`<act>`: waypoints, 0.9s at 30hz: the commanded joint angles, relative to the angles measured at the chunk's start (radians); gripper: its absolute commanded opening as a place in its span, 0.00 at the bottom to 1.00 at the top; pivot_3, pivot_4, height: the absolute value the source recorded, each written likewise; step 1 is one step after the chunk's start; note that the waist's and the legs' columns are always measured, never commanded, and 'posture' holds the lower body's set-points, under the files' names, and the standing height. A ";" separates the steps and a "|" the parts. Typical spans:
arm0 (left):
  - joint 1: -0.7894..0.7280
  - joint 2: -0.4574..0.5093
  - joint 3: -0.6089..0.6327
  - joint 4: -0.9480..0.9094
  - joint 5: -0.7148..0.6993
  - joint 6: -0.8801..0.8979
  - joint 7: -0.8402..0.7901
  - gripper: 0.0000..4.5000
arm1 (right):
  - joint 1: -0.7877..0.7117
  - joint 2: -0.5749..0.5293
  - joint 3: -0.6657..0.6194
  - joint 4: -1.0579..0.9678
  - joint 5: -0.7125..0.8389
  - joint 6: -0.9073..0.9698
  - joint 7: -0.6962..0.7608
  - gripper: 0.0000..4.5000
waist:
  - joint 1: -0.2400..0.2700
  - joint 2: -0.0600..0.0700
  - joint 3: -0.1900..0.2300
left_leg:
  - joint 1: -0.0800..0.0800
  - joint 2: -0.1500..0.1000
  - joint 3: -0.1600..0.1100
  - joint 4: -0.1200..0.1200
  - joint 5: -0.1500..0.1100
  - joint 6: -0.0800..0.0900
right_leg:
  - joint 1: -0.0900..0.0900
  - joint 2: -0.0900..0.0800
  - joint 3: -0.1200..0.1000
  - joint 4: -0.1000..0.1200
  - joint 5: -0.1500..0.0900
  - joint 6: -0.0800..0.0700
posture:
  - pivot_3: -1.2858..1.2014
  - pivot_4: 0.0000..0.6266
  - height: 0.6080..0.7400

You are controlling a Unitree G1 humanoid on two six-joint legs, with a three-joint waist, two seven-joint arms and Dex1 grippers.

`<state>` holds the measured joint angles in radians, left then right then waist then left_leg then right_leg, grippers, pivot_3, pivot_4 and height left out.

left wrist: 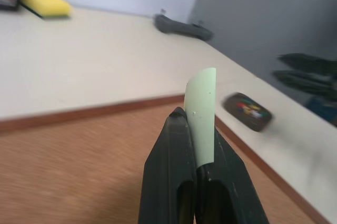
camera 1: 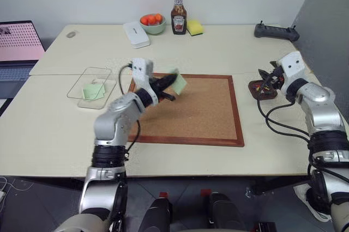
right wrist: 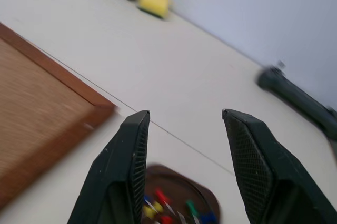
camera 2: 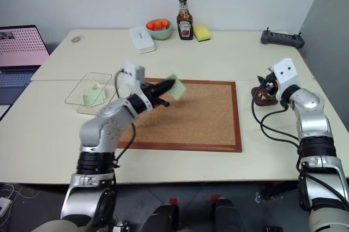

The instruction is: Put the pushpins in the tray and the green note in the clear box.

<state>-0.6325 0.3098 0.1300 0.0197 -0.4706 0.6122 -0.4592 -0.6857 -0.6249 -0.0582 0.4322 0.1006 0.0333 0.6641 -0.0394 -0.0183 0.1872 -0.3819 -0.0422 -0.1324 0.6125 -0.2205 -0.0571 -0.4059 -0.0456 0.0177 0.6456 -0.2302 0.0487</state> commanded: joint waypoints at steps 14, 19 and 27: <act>0.003 0.441 0.173 0.348 0.253 -0.200 0.071 0.00 | 0.020 0.145 0.242 -0.464 0.174 0.272 0.295 0.52 | 0.009 0.000 0.000 | 0.000 0.002 -0.003 0.000 0.000 0.000 | -0.001 0.002 -0.002 0.001 0.001 -0.001 | 0.52 0.24 1.00; -0.034 0.451 0.157 0.480 0.302 -0.278 0.092 0.00 | 0.018 0.157 0.255 -0.491 0.170 0.299 0.292 0.52 | 0.016 0.000 0.000 | -0.001 0.001 -0.004 0.000 0.000 0.000 | -0.001 0.001 -0.003 0.000 0.001 -0.001 | 0.52 0.24 1.00; -0.052 0.419 0.183 0.538 0.267 -0.300 0.076 0.09 | 0.020 0.167 0.262 -0.506 0.148 0.288 0.278 0.53 | 0.008 -0.001 0.000 | -0.002 0.002 -0.003 -0.001 0.000 0.000 | -0.003 0.001 -0.003 0.001 0.001 -0.002 | 0.52 0.24 1.00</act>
<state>-0.6530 0.7165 0.2825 0.5687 -0.1921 0.3319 -0.3825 -0.6541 -0.4594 0.2145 -0.0260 0.2536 0.3344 0.9500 -0.0314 -0.0190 0.1875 -0.3835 -0.0404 -0.1358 0.6119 -0.2206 -0.0572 -0.4090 -0.0448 0.0148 0.6465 -0.2293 0.0471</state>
